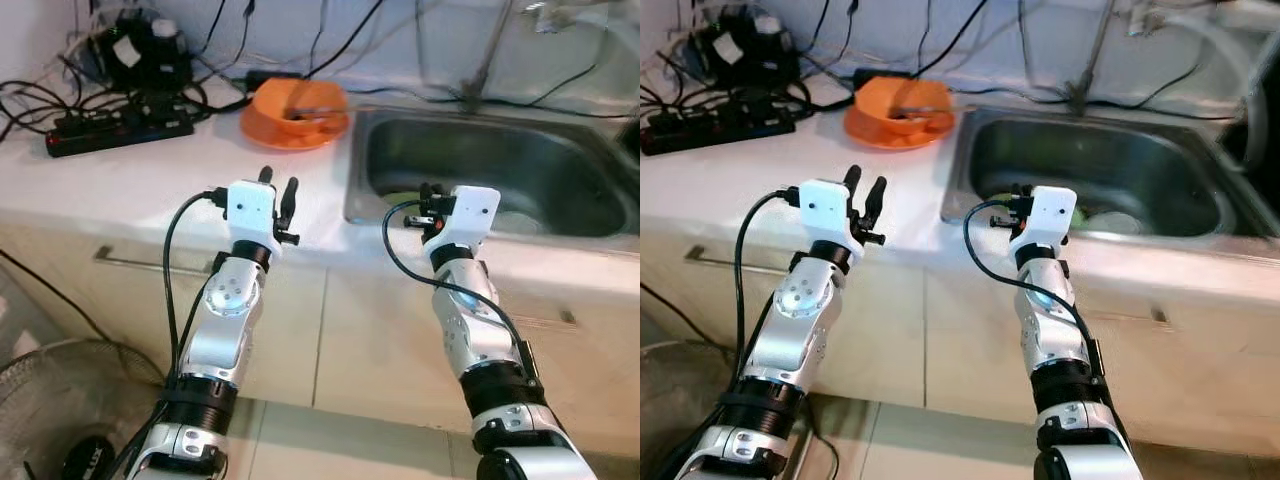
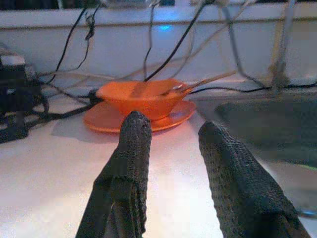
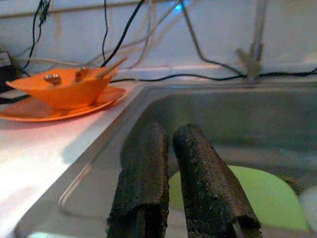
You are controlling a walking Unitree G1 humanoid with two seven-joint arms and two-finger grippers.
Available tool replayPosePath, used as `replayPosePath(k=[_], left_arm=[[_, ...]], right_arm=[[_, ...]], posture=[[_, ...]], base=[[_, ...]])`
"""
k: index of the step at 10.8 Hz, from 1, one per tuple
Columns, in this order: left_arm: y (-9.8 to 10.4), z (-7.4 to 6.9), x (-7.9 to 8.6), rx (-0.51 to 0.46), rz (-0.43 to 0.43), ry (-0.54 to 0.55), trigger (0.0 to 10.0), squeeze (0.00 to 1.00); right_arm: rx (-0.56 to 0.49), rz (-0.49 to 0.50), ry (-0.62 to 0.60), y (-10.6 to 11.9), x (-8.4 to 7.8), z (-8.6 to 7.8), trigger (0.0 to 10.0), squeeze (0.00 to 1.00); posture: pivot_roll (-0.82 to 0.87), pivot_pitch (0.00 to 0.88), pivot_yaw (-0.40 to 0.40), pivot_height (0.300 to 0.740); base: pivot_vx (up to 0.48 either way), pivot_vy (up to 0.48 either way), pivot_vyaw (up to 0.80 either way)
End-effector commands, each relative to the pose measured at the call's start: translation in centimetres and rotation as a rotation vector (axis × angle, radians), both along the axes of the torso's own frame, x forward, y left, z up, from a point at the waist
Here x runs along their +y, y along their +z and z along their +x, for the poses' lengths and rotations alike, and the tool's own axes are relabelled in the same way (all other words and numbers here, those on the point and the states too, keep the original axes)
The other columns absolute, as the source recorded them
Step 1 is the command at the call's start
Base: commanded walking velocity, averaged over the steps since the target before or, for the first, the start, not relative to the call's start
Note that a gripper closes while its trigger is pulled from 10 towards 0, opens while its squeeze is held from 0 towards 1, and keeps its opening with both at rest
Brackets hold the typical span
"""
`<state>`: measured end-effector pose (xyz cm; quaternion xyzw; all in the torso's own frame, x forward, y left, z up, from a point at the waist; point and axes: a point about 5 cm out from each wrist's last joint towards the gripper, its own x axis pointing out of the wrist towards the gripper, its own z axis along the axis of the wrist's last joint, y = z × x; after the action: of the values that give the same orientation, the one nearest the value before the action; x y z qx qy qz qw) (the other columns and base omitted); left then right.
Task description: Kitchen organization
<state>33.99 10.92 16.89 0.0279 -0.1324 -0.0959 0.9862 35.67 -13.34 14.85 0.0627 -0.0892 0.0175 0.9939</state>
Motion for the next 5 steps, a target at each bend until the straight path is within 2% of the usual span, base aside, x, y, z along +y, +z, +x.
replayPosePath(k=[1,5], left_arm=[[0.4,0.19,-0.1,-0.008,0.007,-0.007,10.0,0.0],[0.63,0.26,-0.06,-0.018,0.01,0.0,10.0,0.0]], right_arm=[[-0.021,-0.002,-0.002,0.57,0.07,0.1,10.0,0.0],[-0.031,0.001,0.001,0.7,0.16,0.1,10.0,0.0]], posture=[[0.19,0.026,-0.022,0.74],[0.2,0.03,-0.024,0.74]], base=[[0.356,0.0,0.0],[0.352,0.0,0.0]])
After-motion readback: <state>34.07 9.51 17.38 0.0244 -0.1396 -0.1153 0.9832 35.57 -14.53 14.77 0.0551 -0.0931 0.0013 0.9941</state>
